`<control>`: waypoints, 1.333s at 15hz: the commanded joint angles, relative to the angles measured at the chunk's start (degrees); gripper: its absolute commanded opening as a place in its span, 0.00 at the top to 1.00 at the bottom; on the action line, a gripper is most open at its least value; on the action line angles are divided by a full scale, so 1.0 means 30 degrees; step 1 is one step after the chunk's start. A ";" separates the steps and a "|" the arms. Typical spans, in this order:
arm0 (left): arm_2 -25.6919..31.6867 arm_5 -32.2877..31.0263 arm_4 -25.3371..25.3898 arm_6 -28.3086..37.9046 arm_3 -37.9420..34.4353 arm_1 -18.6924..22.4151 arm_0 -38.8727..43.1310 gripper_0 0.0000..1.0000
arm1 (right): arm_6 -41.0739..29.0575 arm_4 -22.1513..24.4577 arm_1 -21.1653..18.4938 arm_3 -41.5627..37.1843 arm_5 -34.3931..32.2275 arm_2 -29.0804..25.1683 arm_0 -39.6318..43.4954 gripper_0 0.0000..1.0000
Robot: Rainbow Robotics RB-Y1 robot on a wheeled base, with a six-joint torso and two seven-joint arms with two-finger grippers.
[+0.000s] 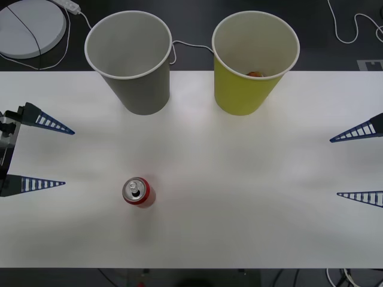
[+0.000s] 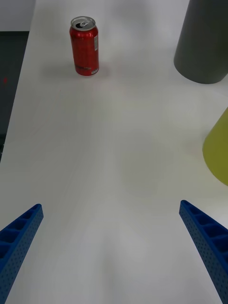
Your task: Put the can into the green bin and the plastic bottle into the gray bin
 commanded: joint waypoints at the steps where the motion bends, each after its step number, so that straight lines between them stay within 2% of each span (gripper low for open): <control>1: 0.0000 0.0000 0.0000 0.0000 0.0000 0.0000 0.0000 0.00 | 0.0000 0.0000 0.0000 0.0000 0.0000 0.0000 0.0000 0.00; 7: -0.0586 0.0000 -0.0059 -0.0147 0.0352 0.0000 0.0293 0.00 | 0.0000 0.0000 0.0000 0.0000 0.0000 0.0000 0.0000 0.00; 10: -0.0850 0.0000 0.0703 -0.0528 0.1406 0.0000 0.0381 0.00 | 0.0000 0.0000 0.0000 0.0000 0.0000 0.0000 0.0000 0.00; 15: -0.2490 0.0000 0.2608 -0.4571 0.4805 0.0000 0.0381 0.00 | 0.0000 0.0000 0.0000 0.0000 0.0000 0.0000 0.0000 0.00; 20: -0.4277 0.0469 0.4688 -0.7237 0.7412 -0.0059 0.0381 0.00 | 0.0000 0.0000 0.0000 0.0000 0.0000 0.0000 0.0000 0.00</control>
